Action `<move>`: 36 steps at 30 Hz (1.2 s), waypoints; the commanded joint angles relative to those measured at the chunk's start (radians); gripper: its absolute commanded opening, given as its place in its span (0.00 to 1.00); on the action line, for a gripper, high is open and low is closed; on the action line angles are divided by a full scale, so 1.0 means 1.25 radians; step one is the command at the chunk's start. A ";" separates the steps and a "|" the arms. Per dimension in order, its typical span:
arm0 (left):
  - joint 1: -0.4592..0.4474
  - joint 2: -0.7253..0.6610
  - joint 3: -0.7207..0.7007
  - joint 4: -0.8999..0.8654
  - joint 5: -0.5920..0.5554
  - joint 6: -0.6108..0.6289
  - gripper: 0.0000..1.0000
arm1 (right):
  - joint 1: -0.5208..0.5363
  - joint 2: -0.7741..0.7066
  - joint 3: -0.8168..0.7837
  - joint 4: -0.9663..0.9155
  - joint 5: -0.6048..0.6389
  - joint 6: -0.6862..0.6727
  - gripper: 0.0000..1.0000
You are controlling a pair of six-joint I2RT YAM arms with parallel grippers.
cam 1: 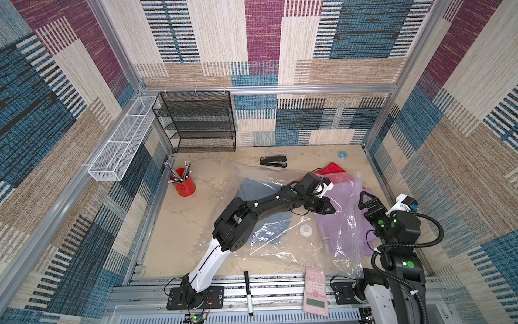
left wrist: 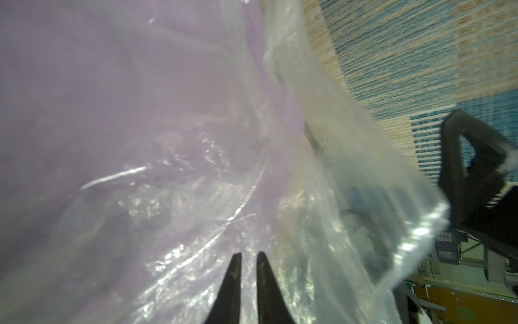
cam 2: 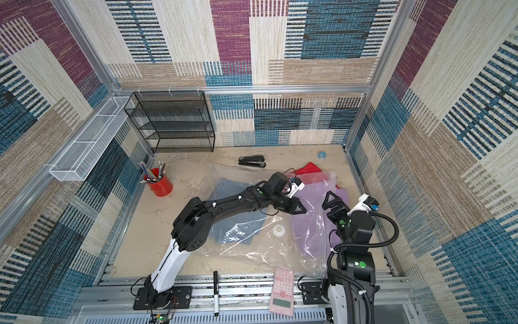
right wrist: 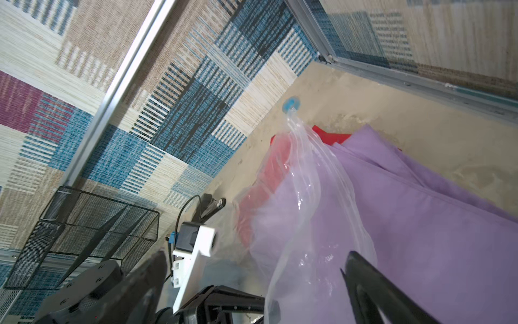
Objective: Take the trousers out of the vacuum bag
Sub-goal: Open the vacuum bag at the center of the board.
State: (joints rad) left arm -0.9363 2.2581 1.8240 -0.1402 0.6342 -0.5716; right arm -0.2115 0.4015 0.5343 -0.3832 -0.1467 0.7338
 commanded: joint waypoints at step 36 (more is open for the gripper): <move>-0.120 0.095 0.335 -0.300 -0.239 0.110 0.27 | 0.001 -0.057 -0.027 0.010 0.108 -0.009 0.99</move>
State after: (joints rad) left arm -1.0847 2.3695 2.2276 -0.4980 0.3584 -0.4675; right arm -0.2108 0.3332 0.5030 -0.3733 -0.0162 0.7288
